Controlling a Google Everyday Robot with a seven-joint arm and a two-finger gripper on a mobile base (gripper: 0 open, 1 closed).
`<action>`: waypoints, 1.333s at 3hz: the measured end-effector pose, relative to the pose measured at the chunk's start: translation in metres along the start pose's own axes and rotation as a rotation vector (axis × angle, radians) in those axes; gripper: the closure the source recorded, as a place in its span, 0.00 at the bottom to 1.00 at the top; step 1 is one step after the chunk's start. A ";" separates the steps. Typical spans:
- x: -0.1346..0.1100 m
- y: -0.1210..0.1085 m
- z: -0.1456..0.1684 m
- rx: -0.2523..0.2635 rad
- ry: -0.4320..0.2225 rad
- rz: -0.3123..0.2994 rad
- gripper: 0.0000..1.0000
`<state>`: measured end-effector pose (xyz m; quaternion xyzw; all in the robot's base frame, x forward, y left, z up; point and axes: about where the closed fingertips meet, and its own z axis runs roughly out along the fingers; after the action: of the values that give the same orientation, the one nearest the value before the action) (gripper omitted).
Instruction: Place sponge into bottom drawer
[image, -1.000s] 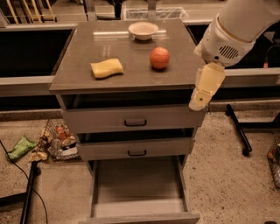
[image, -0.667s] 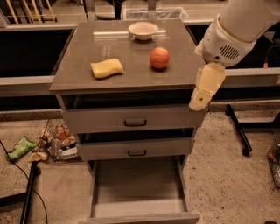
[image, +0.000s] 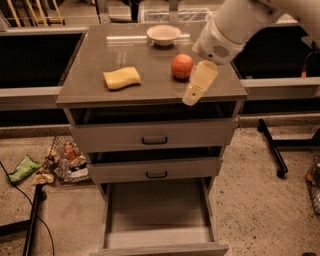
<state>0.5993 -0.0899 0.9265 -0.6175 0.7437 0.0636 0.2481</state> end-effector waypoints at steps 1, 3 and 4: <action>-0.022 -0.022 0.042 -0.014 -0.112 0.043 0.00; -0.046 -0.045 0.096 -0.037 -0.253 0.087 0.00; -0.073 -0.062 0.117 -0.026 -0.264 0.072 0.00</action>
Offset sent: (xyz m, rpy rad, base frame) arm 0.1028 0.0830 -0.0625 0.4318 0.0064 -0.0050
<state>0.7006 0.0081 0.8705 -0.5799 0.7252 0.1630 0.3335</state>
